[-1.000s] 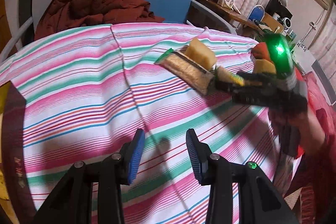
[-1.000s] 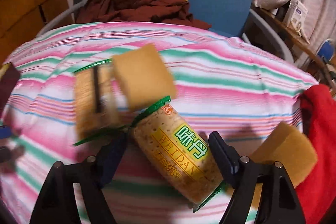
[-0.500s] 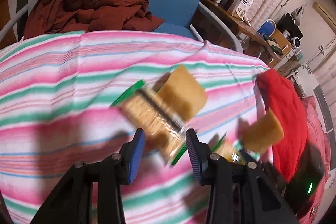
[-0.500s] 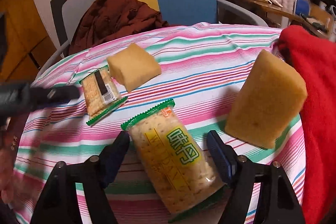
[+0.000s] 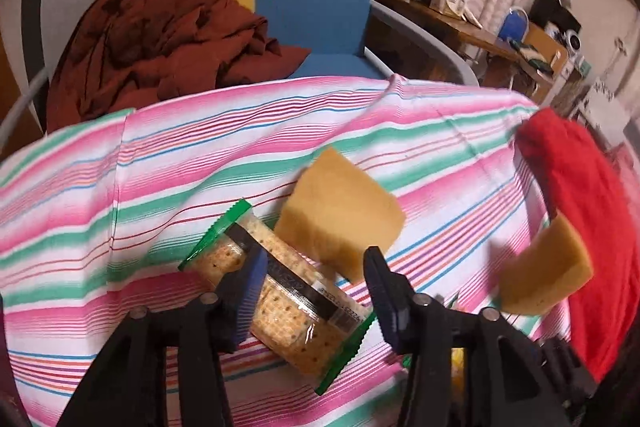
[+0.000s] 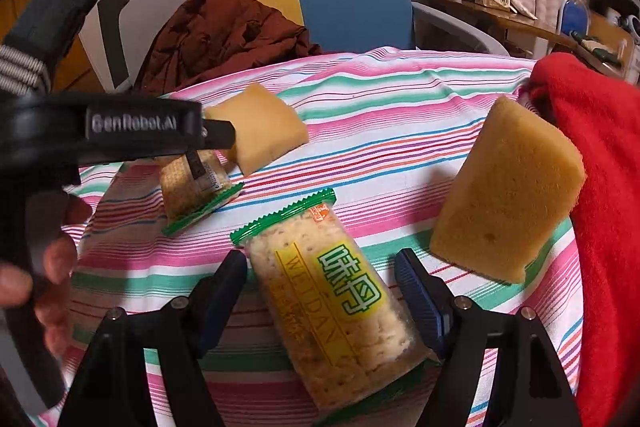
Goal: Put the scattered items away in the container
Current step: 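Grasp the WEIDAN cracker packet with the right gripper while the left grasps another cracker packet, then carry both cracker packets toward the gold tray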
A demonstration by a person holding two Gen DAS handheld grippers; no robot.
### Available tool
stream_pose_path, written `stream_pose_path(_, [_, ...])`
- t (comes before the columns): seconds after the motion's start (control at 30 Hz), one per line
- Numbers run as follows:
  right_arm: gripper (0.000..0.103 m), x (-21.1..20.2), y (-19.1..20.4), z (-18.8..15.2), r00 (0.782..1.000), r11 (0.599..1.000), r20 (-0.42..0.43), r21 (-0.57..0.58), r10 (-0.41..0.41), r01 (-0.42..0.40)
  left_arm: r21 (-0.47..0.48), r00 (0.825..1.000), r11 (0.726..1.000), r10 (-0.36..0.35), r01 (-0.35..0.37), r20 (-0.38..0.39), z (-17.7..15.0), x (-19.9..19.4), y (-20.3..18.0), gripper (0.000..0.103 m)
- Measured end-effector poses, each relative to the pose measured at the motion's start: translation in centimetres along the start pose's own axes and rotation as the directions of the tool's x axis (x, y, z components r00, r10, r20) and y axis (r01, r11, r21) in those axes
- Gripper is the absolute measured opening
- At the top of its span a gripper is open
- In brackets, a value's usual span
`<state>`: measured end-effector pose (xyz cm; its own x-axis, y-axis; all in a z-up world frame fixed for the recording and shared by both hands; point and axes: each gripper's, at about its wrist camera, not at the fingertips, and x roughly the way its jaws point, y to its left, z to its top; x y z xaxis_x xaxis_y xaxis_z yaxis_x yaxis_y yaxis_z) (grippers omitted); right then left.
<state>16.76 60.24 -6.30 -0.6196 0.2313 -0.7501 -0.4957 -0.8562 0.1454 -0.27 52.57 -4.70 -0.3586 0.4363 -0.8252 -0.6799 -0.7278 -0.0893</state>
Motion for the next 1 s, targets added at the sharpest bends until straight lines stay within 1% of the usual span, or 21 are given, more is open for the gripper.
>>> stream_pose_path(0.07, [0.078,0.0,0.0,0.0,1.0,1.0,0.001,-0.002,-0.002,0.002,0.029,0.997,0.996,0.08,-0.08,-0.019,-0.2,0.0,-0.6,0.053])
stream_pose_path(0.1, [0.078,0.0,0.0,0.0,1.0,1.0,0.002,-0.001,-0.002,0.002,0.026,0.993,0.993,0.113,-0.112,-0.027,-0.3,-0.1,-0.6,0.056])
stream_pose_path(0.13, [0.078,0.0,0.0,0.0,1.0,1.0,0.003,0.001,0.0,0.0,0.013,0.99,0.991,0.136,-0.135,-0.035,-0.5,-0.3,-0.5,0.056])
stream_pose_path(0.2, [0.078,0.0,-0.1,0.0,1.0,1.0,0.004,0.002,0.001,-0.001,-0.053,0.985,0.983,0.173,-0.174,-0.027,-0.8,-0.7,0.6,0.057])
stream_pose_path(0.23, [0.078,0.1,-0.2,0.0,1.0,1.0,0.004,0.002,0.0,0.0,-0.084,0.985,0.982,0.168,-0.171,-0.037,-0.9,-0.4,1.1,0.06])
stream_pose_path(0.27, [0.078,0.1,-0.2,0.0,1.0,1.0,0.003,0.001,-0.001,0.001,-0.104,0.99,0.985,0.132,-0.137,-0.057,-0.8,0.1,1.6,0.061])
stream_pose_path(0.3, [0.078,0.1,-0.1,0.0,1.0,1.0,0.003,0.0,-0.003,0.003,-0.122,0.994,0.989,0.07,-0.08,-0.081,-0.7,0.8,2.2,0.063])
stream_pose_path(0.37, [0.078,0.1,-0.1,0.0,1.0,1.0,0.004,-0.002,-0.005,0.005,-0.155,0.996,0.988,0.015,-0.028,-0.084,-0.5,1.2,3.3,0.064])
stream_pose_path(0.4, [0.078,0.1,-0.1,0.0,1.0,1.0,0.004,-0.002,-0.005,0.005,-0.155,0.997,0.988,-0.001,-0.011,-0.081,-0.5,1.2,3.6,0.06])
stream_pose_path(0.47, [0.078,0.1,-0.2,0.0,1.0,1.0,0.006,0.0,-0.004,0.004,-0.127,0.998,0.992,-0.004,-0.005,-0.07,-0.7,0.9,3.6,0.055])
stream_pose_path(0.5, [0.078,0.1,-0.2,0.0,1.0,1.0,0.006,0.0,-0.004,0.004,-0.114,0.998,0.993,-0.009,0.001,-0.062,-0.9,0.7,3.7,0.049])
stream_pose_path(0.53, [0.077,0.1,-0.2,0.0,1.0,1.0,0.006,0.0,-0.006,0.006,-0.105,0.998,0.994,-0.019,0.014,-0.052,-1.2,0.5,3.9,0.047])
stream_pose_path(0.57, [0.076,0.2,-0.2,0.1,1.0,1.0,0.006,0.0,-0.009,0.009,-0.103,0.999,0.994,-0.029,0.024,-0.044,-1.5,0.2,4.1,0.046])
stream_pose_path(0.6, [0.075,0.1,-0.2,0.1,1.0,1.0,0.009,0.0,-0.016,0.016,-0.103,0.999,0.994,-0.038,0.034,-0.036,-1.8,-0.1,4.3,0.042])
stream_pose_path(0.63, [0.071,0.1,-0.2,0.1,1.0,1.0,0.011,0.001,-0.022,0.022,-0.103,0.998,0.994,-0.051,0.047,-0.03,-2.1,-0.3,4.5,0.04])
stream_pose_path(0.77, [0.058,-0.1,-0.8,0.1,0.999,0.999,0.022,0.031,-0.036,0.036,-0.099,0.996,0.992,-0.085,0.083,-0.015,-3.4,-1.2,5.4,0.038])
stream_pose_path(0.87, [0.05,-0.2,-1.3,0.1,0.999,0.998,0.027,0.053,-0.043,0.042,-0.128,0.994,0.986,-0.106,0.104,-0.004,-4.6,-2.1,6.2,0.037])
stream_pose_path(1.0, [0.048,-0.3,-1.2,0.2,0.998,0.997,0.031,0.051,-0.053,0.051,-0.197,0.984,0.964,-0.176,0.176,0.014,-6.3,-3.3,8.0,0.035])
